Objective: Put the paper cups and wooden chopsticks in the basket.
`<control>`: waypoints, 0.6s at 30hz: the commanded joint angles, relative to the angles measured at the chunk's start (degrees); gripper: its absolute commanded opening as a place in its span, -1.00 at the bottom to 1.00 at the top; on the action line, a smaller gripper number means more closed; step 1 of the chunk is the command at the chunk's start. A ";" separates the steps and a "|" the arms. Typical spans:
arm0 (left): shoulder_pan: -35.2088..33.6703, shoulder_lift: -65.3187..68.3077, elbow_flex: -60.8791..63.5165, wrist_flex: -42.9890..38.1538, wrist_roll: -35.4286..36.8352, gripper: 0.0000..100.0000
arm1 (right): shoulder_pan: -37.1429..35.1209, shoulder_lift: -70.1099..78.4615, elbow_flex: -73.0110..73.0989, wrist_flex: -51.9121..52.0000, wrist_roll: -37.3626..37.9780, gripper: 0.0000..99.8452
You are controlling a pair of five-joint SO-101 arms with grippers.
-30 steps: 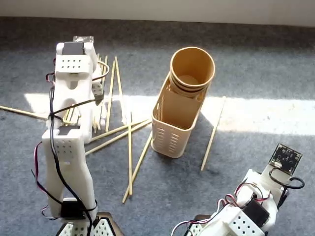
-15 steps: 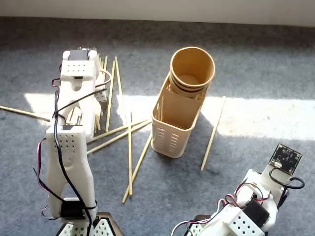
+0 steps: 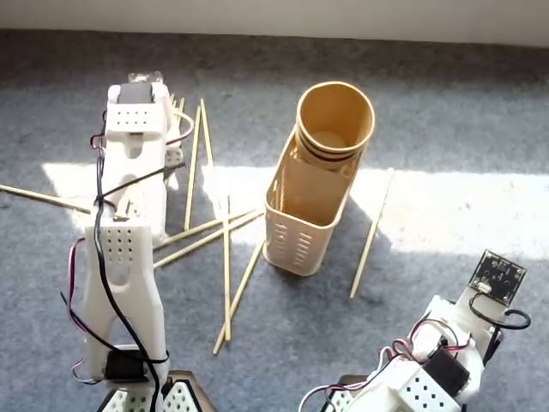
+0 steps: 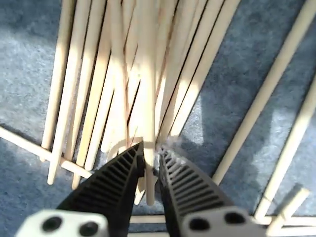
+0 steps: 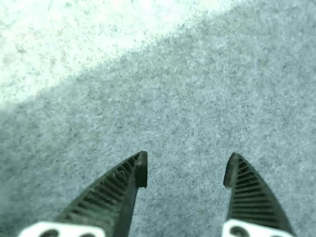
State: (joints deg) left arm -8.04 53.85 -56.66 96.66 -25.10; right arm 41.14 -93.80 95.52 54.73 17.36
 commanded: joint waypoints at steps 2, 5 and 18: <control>-0.40 -0.66 -6.81 2.81 -0.09 -0.99 | -0.22 0.40 7.43 0.22 -0.44 -0.49; -0.22 -0.75 -8.66 3.34 -0.09 -0.99 | -0.22 0.40 7.43 0.22 -0.44 -0.49; 5.41 -2.33 -39.16 3.69 3.43 -0.99 | -0.22 0.40 7.43 0.22 -0.44 -0.49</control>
State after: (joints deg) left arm -6.11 53.85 -88.75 100.00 -22.73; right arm 41.14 -93.80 95.52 54.73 17.36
